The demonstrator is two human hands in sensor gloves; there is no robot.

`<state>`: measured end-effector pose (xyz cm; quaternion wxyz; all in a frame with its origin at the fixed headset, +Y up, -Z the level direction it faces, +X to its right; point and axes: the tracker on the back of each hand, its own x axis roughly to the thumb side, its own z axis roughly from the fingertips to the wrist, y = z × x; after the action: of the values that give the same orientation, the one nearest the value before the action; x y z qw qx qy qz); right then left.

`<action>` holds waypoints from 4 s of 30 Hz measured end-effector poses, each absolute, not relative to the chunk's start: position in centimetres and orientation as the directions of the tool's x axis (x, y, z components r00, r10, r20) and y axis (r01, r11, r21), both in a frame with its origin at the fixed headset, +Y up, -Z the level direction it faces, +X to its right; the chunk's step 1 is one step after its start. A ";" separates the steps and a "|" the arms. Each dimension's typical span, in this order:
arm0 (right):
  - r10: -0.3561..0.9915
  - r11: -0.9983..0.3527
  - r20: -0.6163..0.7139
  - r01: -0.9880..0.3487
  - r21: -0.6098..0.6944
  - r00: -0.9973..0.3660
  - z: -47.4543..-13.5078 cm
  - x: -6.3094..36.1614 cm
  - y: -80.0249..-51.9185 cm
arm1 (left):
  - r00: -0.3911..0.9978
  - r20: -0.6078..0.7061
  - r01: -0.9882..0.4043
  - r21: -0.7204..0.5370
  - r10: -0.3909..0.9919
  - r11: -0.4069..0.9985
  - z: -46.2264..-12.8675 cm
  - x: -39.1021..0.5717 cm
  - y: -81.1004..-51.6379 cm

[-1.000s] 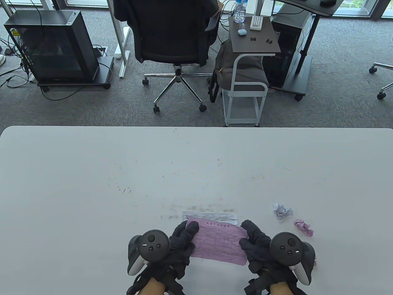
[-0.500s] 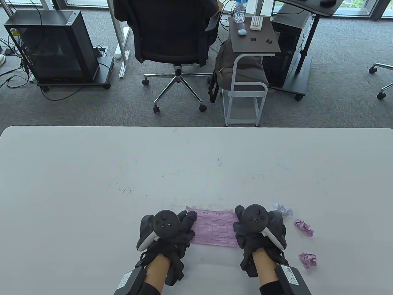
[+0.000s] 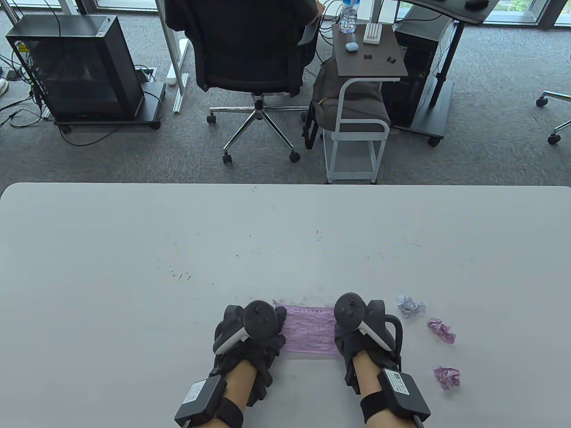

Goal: Flatten crumpled invoices and stack

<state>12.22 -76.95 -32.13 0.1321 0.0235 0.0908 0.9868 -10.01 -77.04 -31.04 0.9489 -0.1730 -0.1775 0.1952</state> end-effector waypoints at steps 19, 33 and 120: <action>-0.038 -0.978 -0.028 0.032 0.207 -0.999 -32.3 9.8 -77.1 | 0.972 0.150 -0.105 -0.412 0.181 0.905 -30.8 -11.4 -77.7; -0.222 -0.971 -0.048 0.216 0.107 -0.974 -30.2 11.6 -73.3 | 0.925 0.343 -0.116 -0.152 0.163 0.981 -28.5 -12.3 -73.2; 0.615 -0.756 0.476 -0.642 0.131 -0.628 -20.5 11.0 -69.4 | 0.285 0.215 -0.787 -0.503 0.934 0.356 -21.4 -13.5 -72.4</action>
<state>11.04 -69.39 -20.55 0.3485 0.2542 -0.0258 0.9018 -13.52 -72.45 -21.39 0.7872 -0.1514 -0.2419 0.5467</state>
